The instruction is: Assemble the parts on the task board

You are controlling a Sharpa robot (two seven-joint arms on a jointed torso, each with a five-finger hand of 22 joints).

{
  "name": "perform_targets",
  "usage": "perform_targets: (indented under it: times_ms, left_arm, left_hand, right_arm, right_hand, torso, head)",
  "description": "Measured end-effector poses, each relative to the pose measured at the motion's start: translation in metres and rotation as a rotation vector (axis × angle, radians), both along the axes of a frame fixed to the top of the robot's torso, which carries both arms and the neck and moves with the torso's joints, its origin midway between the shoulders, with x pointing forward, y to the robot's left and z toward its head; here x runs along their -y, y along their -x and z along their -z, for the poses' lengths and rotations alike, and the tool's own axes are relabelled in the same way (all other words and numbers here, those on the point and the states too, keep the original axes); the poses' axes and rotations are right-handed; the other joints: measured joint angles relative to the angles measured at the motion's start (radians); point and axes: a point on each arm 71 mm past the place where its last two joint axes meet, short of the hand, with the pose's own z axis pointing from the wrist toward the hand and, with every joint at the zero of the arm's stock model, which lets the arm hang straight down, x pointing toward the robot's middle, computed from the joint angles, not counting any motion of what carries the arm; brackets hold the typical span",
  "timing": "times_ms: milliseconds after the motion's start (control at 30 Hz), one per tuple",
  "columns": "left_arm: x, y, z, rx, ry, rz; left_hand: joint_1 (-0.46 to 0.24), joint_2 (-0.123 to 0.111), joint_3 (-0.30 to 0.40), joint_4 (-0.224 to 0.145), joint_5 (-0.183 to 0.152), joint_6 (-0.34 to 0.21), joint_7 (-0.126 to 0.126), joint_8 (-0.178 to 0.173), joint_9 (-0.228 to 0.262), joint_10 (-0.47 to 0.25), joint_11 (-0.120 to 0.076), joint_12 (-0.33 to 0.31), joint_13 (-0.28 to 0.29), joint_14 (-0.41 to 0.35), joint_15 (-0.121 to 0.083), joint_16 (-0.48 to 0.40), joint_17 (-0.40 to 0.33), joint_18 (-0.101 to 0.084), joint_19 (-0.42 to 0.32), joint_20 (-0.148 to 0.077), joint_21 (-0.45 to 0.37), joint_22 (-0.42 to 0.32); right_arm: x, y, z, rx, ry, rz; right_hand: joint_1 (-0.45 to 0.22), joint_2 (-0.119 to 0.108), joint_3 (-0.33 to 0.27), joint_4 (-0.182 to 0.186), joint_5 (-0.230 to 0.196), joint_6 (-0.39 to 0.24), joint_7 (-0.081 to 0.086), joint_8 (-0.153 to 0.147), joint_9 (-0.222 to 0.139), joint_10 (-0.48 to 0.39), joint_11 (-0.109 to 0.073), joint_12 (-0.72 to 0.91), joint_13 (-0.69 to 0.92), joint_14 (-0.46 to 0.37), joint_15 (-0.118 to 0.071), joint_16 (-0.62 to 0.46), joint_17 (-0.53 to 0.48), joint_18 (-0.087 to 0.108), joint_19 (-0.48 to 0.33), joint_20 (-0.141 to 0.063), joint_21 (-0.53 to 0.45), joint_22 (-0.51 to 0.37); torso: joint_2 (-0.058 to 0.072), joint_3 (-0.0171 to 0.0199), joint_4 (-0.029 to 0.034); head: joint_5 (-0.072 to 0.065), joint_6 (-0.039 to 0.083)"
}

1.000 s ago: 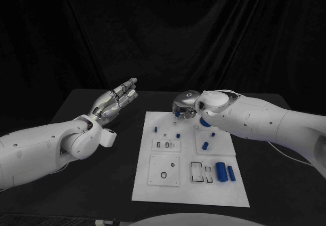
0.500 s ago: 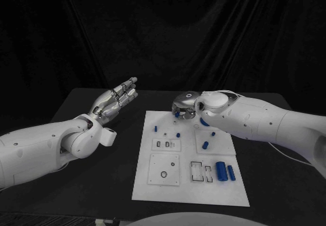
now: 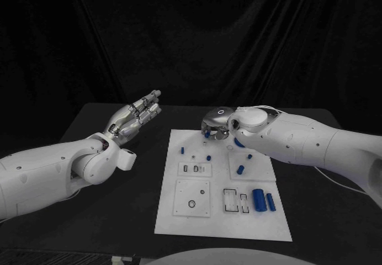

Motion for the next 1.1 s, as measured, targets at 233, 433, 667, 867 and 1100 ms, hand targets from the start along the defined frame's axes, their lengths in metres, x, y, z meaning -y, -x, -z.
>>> perform_targets:
  times_ms: [233,433,667,867,1100]
  left_arm:
    - [-0.001,-0.001,0.000,-0.001,-0.002,-0.001]
    - [-0.001,-0.001,0.000,-0.002,-0.002,-0.001]
    - [-0.001,-0.001,0.000,-0.004,-0.003,-0.001]
    - [-0.002,-0.001,0.001,-0.004,-0.003,-0.001]
    - [-0.005,-0.001,0.001,-0.005,-0.005,-0.005]
  left_hand:
    - [0.000,0.000,0.000,0.000,0.000,0.000,0.000,0.000,0.000,0.000,0.000,0.000,0.000,-0.001,0.001,0.000,0.000,0.000,0.000,0.000,0.000,0.000]
    - [0.004,-0.004,0.003,-0.003,0.004,0.000,0.000,0.000,0.000,0.000,0.000,0.000,0.000,0.002,0.004,0.000,0.000,0.000,0.000,0.000,0.000,0.000]
    - [0.004,-0.004,0.003,-0.003,0.004,0.000,0.000,0.000,0.000,0.000,0.000,0.000,0.000,0.002,0.005,0.000,-0.001,0.000,0.000,0.000,0.000,0.000]
    - [0.004,-0.004,0.003,-0.003,0.004,0.000,0.000,0.000,0.000,0.000,0.000,0.000,0.000,0.002,0.005,0.000,-0.001,0.000,0.000,0.000,0.000,0.000]
    - [0.008,0.000,0.005,-0.005,0.004,0.000,0.000,0.000,0.000,0.004,0.003,0.000,0.000,0.002,0.005,0.000,-0.001,0.000,0.000,0.000,0.000,0.001]
  right_arm:
    - [0.002,0.000,0.003,-0.016,0.016,0.015]
    - [0.006,-0.001,0.005,-0.024,0.029,0.042]
    - [0.018,-0.001,0.004,-0.010,0.025,0.068]
    - [0.034,-0.001,-0.015,0.063,-0.025,0.062]
    - [0.063,0.007,-0.063,0.205,-0.123,0.034]
  right_hand:
    - [-0.026,-0.026,0.001,0.001,-0.052,-0.153,-0.067,-0.041,-0.032,-0.093,0.027,-0.057,-0.017,-0.047,0.016,-0.040,-0.060,0.000,-0.048,0.014,-0.052,-0.032]
    - [-0.047,-0.017,-0.055,-0.015,-0.074,-0.379,-0.111,-0.049,-0.099,-0.219,0.039,-0.079,-0.020,-0.091,0.029,-0.073,-0.118,0.000,-0.093,0.028,-0.113,-0.065]
    - [-0.065,-0.009,-0.104,-0.004,-0.092,-0.503,-0.135,-0.053,-0.142,-0.265,0.043,-0.079,-0.015,-0.099,0.036,-0.076,-0.136,0.000,-0.097,0.033,-0.138,-0.071]
    - [-0.080,0.006,-0.128,0.020,-0.102,-0.480,-0.124,-0.053,-0.146,-0.259,0.046,-0.069,-0.003,-0.113,0.036,-0.085,-0.156,0.001,-0.113,0.037,-0.162,-0.080]
    - [-0.086,0.012,-0.144,0.037,-0.122,-0.337,-0.104,-0.028,-0.140,-0.133,0.035,0.015,0.037,-0.156,0.030,-0.146,-0.253,0.017,-0.147,0.033,-0.232,-0.114]
  torso:
    - [-0.001,0.0000,0.0000]
    - [-0.001,-0.0002,0.0005]
    - [0.000,-0.0003,0.0008]
    - [-0.001,-0.0002,0.0002]
    - [-0.002,-0.0002,-0.0026]
  head:
    - [0.000,-0.003]
    - [0.000,-0.003]
    - [0.002,-0.001]
    - [-0.003,-0.005]
    - [0.003,-0.010]
